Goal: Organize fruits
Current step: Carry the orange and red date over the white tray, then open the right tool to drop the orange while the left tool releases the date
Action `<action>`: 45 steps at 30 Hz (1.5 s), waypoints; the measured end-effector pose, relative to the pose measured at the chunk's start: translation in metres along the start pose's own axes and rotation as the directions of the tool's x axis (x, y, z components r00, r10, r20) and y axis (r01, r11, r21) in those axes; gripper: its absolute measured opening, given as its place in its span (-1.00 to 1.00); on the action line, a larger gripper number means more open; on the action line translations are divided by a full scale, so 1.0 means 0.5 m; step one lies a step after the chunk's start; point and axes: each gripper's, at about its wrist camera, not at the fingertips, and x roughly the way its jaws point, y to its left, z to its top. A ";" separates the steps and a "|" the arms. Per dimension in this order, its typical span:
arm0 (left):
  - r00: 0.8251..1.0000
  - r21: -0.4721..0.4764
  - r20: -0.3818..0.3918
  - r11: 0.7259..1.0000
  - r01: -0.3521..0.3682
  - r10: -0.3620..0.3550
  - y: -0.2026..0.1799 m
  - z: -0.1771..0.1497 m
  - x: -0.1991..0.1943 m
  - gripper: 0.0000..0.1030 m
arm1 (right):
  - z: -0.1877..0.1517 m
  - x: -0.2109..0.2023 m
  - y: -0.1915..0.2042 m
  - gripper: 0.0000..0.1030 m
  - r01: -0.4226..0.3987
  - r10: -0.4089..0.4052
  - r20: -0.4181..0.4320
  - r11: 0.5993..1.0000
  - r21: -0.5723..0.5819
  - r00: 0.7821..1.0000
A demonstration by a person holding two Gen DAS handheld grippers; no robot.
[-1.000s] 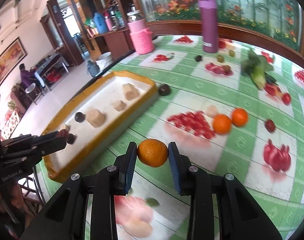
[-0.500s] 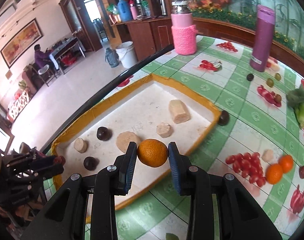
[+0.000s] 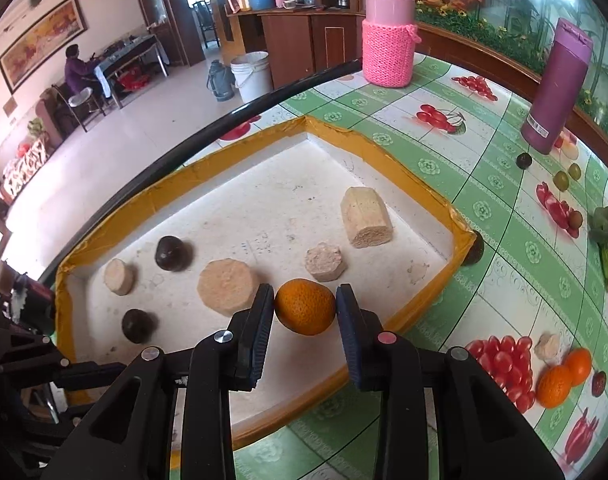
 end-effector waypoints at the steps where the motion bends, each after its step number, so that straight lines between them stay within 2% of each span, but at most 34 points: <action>1: 1.000 0.002 -0.003 1.000 -0.001 0.001 -0.001 0.001 0.002 -0.55 | 0.001 0.003 -0.002 -0.39 0.001 -0.001 -0.004 1.000 -0.002 1.000; 16: 0.999 -0.005 -0.041 1.000 -0.018 0.018 0.001 0.006 0.025 -0.55 | 0.003 0.033 0.019 -0.39 0.082 -0.085 -0.017 0.988 -0.131 0.996; 19: 0.999 -0.010 -0.042 1.000 -0.023 0.022 0.000 0.007 0.022 -0.32 | 0.002 0.027 0.018 -0.38 0.090 -0.092 -0.013 0.988 -0.123 0.996; 20: 0.999 -0.011 -0.040 0.999 -0.034 0.033 0.000 0.006 0.021 -0.15 | 0.001 0.024 0.019 -0.37 0.091 -0.093 -0.011 0.989 -0.121 0.996; 25: 0.999 -0.003 -0.027 0.999 -0.047 0.047 0.000 0.001 0.007 -0.10 | -0.012 -0.012 0.019 -0.28 0.093 -0.091 0.018 0.991 -0.098 0.996; 29: 0.998 -0.012 -0.014 0.998 -0.055 0.055 0.001 -0.001 -0.009 0.00 | -0.030 -0.054 0.018 -0.21 0.081 -0.078 0.050 0.995 -0.062 0.996; 31: 0.998 -0.016 -0.003 0.998 -0.056 0.056 -0.001 -0.001 -0.020 0.07 | -0.043 -0.076 0.016 -0.03 0.090 -0.088 0.066 0.995 -0.040 0.994; 33: 0.998 -0.011 0.010 0.998 -0.056 0.057 -0.006 0.000 -0.031 0.12 | -0.059 -0.096 0.009 0.36 0.112 -0.111 0.082 0.994 -0.006 0.990; 35: 0.998 -0.003 0.020 0.998 -0.057 0.057 -0.012 -0.001 -0.041 0.16 | -0.075 -0.108 -0.003 0.52 0.131 -0.133 0.082 0.991 0.025 0.988; 38: 0.998 0.016 0.032 0.998 -0.054 0.054 -0.029 0.003 -0.050 0.17 | -0.101 -0.115 -0.032 0.54 0.152 -0.155 0.027 0.984 0.091 0.988; 42: 0.998 0.051 0.045 0.998 -0.036 0.034 -0.063 0.007 -0.058 0.18 | -0.154 -0.121 -0.083 0.54 0.133 -0.123 -0.058 0.970 0.204 0.991; 45: 0.999 0.083 0.049 0.996 -0.020 0.016 -0.096 0.011 -0.059 0.22 | -0.198 -0.147 -0.116 0.54 0.095 -0.083 -0.053 0.956 0.279 0.995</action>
